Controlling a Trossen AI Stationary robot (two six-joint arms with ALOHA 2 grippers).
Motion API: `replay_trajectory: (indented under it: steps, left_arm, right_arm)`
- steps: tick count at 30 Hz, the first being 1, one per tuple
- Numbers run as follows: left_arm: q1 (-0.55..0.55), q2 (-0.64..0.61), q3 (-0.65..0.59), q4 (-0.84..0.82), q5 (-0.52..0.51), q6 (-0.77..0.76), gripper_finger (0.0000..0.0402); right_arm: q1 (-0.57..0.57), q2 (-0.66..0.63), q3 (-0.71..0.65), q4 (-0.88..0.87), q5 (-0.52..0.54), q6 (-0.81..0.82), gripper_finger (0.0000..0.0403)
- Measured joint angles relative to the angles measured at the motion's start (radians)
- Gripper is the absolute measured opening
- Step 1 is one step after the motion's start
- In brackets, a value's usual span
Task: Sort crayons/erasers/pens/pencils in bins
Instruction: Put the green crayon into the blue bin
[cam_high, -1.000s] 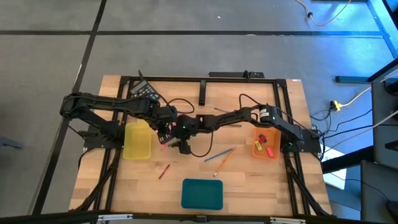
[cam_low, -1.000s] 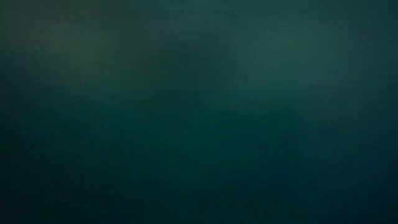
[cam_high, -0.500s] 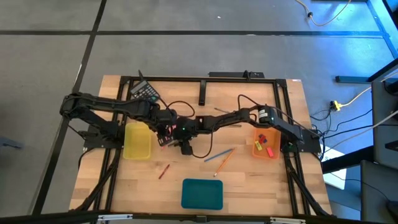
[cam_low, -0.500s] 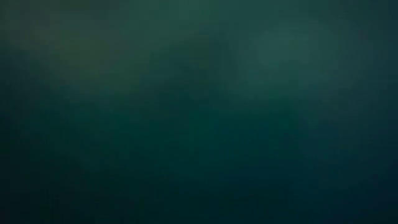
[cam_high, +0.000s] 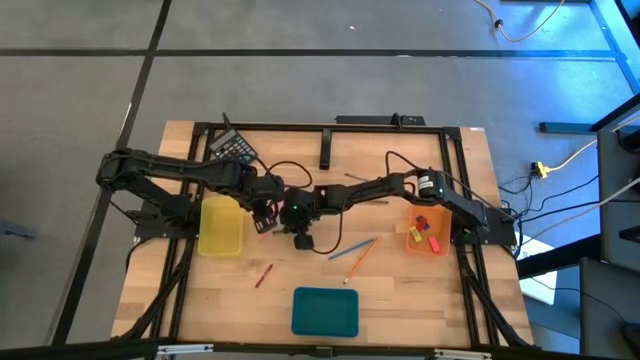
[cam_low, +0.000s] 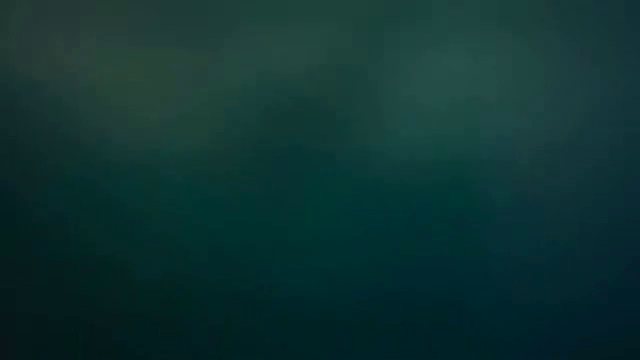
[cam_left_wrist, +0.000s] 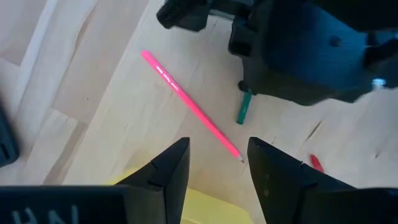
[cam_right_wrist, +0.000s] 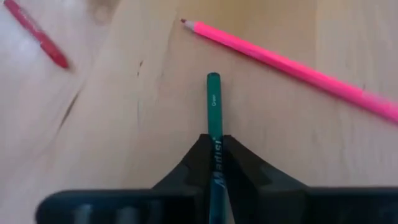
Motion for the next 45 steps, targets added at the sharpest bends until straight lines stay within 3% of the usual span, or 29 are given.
replay_trajectory:
  steps: [7,13,17,21,26,30,39,45]
  left_arm:
    - [-0.027,0.000,0.000,-0.084,0.000,-0.054,0.0156]
    - [-0.055,-0.001,0.002,-0.119,-0.016,-0.057,0.0156]
    - [-0.055,-0.001,0.000,-0.090,-0.017,-0.057,0.0156]
    - [-0.049,0.000,0.000,-0.030,-0.015,-0.008,0.0156]
    - [-0.050,0.000,0.000,0.009,0.011,0.043,0.0156]
    - [-0.050,0.000,0.000,0.010,0.037,0.104,0.0156]
    - [-0.004,0.000,0.000,0.082,0.100,0.243,0.0156]
    - [0.004,0.000,0.000,0.089,0.125,0.321,0.0156]
  right_arm:
    - [0.004,-0.135,0.012,-0.137,-0.010,0.163,0.0034]
    - [0.008,-0.283,0.038,-0.406,-0.231,0.171,0.0032]
    - [0.036,-0.362,0.046,-0.576,-0.261,0.162,0.0038]
    - [0.081,-0.349,0.039,-0.660,-0.293,0.168,0.0040]
    - [0.161,-0.346,0.043,-0.588,-0.297,0.248,0.0041]
    - [0.217,-0.346,0.043,-0.519,-0.130,0.351,0.0041]
    - [0.362,-0.346,0.015,-0.507,-0.109,0.484,0.0041]
    - [0.404,-0.346,-0.100,-0.315,-0.042,0.605,0.0041]
